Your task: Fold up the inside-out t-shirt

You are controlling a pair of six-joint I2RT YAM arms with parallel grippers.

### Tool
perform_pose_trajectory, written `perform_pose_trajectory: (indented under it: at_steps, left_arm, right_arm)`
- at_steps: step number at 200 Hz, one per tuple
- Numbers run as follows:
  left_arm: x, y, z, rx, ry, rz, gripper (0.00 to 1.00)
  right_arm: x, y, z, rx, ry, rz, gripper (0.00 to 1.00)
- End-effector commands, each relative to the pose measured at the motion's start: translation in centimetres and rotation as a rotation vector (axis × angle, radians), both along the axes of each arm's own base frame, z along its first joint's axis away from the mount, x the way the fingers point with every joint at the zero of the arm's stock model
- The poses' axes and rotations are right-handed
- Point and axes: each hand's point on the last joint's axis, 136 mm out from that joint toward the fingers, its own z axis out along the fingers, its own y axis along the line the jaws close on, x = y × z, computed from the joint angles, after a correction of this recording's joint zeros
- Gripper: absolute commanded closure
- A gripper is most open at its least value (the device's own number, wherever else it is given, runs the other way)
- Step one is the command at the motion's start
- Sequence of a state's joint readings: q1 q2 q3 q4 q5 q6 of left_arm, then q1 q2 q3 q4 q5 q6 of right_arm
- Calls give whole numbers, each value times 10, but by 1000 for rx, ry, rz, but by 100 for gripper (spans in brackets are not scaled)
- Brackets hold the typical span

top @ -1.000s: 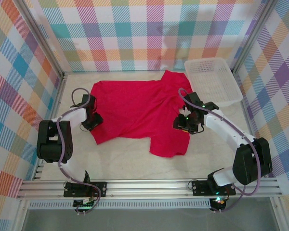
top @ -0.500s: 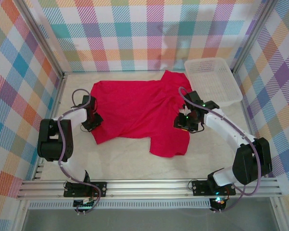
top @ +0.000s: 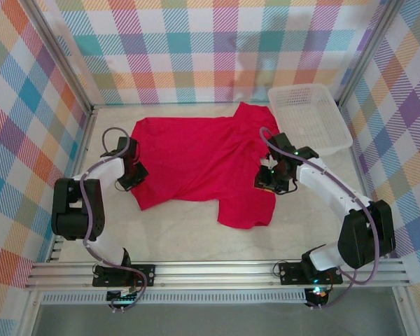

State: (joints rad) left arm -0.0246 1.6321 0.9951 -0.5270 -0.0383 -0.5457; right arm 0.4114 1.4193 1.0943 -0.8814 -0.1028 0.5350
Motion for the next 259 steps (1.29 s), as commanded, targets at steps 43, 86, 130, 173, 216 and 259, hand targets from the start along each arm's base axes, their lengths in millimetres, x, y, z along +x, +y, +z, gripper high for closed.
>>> perform_pose_trajectory:
  at_steps: [43,86,130,173,216,259]
  left_arm:
    - [8,-5,99,-22,-210,-2,100]
    - [3,-13,132,-68,-273,-23,100]
    - [-3,-9,144,-41,-287,-30,100]
    - [-3,-8,159,-46,-314,-33,100]
    - [9,-9,199,-54,-390,-42,100]
    - [18,-8,249,-43,-478,-61,100]
  right_arm:
    - [-79,-21,-41,-25,240,-22,41]
    - [-75,-1,-73,91,254,-60,37]
    - [-51,10,-95,124,226,-93,47]
    - [-44,12,-102,111,224,-86,94]
    - [2,11,-10,98,-52,-46,100]
    - [33,2,109,106,-389,-33,100]
